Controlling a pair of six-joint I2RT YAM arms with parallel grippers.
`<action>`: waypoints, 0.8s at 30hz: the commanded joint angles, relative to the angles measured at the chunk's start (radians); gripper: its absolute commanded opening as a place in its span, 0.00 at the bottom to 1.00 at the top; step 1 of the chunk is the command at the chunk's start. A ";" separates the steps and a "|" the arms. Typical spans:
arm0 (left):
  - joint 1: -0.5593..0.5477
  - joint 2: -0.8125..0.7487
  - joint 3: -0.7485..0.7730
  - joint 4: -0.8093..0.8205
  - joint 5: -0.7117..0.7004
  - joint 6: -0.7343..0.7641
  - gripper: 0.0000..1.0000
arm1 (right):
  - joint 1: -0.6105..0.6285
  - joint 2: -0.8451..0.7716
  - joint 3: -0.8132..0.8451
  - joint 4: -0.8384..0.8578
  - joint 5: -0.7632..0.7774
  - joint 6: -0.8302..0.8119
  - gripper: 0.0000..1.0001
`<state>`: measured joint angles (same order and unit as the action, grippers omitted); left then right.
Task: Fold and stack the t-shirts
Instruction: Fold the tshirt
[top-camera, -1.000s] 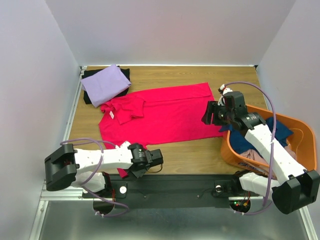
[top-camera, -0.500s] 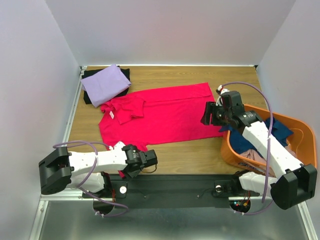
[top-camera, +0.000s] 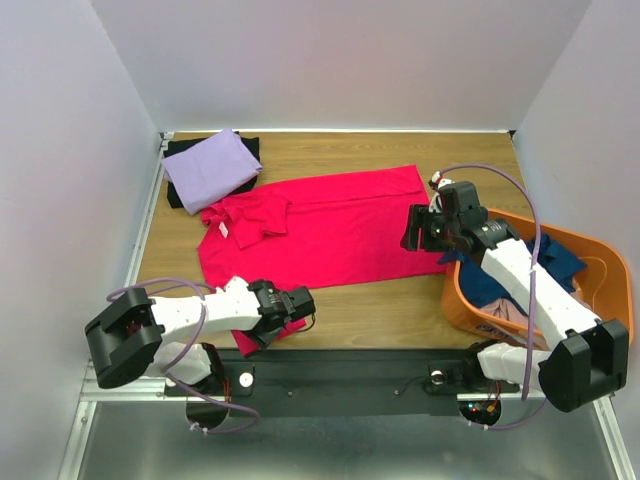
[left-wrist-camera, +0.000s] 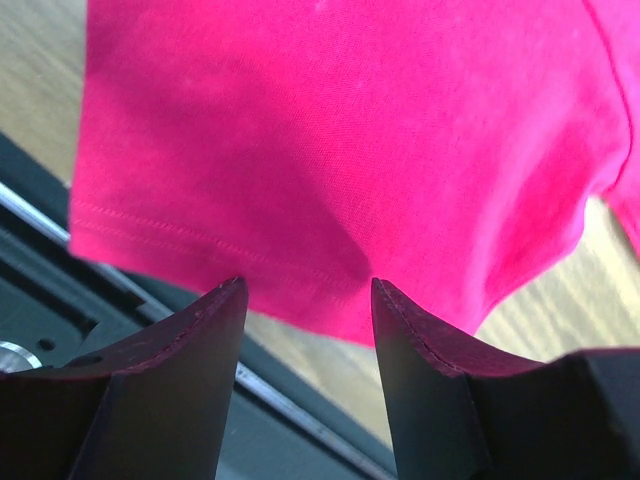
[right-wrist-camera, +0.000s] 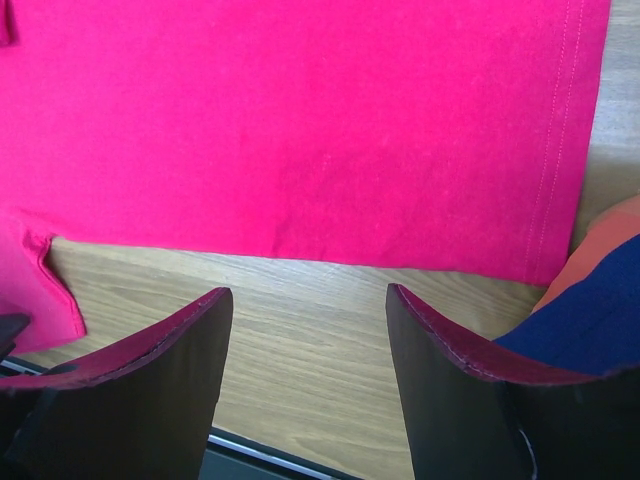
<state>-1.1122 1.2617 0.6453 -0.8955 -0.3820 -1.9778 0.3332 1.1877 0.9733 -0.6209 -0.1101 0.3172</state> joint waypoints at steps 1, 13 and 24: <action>0.026 0.042 0.013 -0.005 -0.054 -0.486 0.61 | -0.005 -0.010 0.036 0.010 0.001 -0.013 0.68; 0.028 0.048 -0.019 0.043 0.002 -0.412 0.15 | -0.003 -0.017 0.021 0.010 0.009 -0.012 0.68; 0.047 -0.080 0.122 -0.079 -0.218 -0.165 0.06 | -0.005 -0.016 0.005 -0.042 0.044 -0.023 0.68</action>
<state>-1.0843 1.2678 0.7055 -0.8860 -0.4561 -1.9797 0.3332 1.1847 0.9733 -0.6403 -0.0940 0.3107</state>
